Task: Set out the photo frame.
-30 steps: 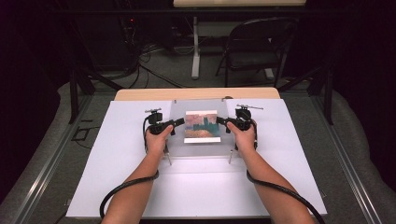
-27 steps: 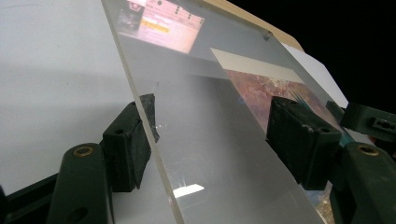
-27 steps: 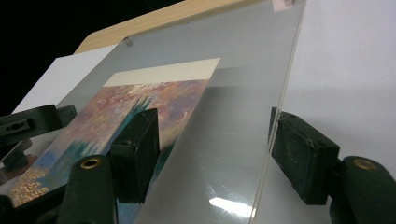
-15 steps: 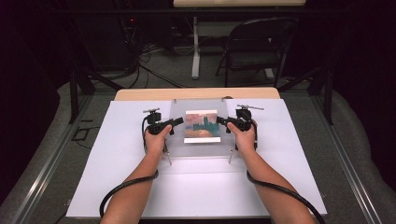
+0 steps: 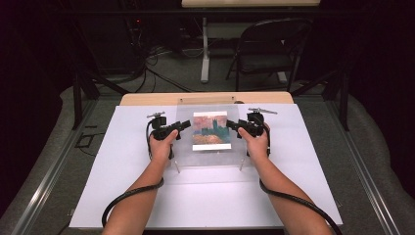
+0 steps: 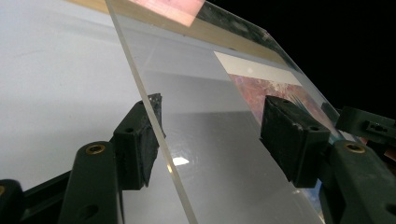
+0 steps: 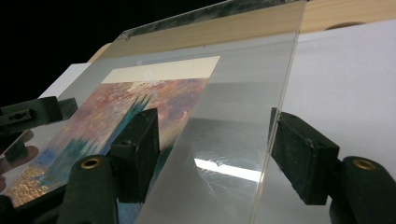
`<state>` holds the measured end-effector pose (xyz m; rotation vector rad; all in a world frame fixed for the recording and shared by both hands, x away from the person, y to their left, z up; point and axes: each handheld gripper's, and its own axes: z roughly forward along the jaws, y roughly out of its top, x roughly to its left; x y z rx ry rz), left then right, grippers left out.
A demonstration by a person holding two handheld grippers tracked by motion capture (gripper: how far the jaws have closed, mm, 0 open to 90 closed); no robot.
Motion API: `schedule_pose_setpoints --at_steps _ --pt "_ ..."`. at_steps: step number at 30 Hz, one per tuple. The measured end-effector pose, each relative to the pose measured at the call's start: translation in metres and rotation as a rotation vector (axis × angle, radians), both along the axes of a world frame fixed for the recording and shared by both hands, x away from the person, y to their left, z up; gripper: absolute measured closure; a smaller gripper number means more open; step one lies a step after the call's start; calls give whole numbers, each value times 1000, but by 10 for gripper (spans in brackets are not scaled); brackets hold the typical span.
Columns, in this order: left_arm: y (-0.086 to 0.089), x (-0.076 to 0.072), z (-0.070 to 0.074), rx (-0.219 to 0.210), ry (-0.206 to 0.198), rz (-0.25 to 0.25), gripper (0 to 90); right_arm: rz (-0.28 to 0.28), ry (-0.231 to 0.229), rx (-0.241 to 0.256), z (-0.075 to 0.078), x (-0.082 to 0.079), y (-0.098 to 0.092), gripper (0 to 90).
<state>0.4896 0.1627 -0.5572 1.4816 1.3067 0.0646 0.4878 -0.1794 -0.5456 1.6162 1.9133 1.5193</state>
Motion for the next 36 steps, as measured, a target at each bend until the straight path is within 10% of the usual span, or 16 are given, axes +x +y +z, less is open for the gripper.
schedule_pose_setpoints --at_steps 36 --pt "6 -23 34 9 -150 -49 433 50 -186 -64 32 -30 -3 339"
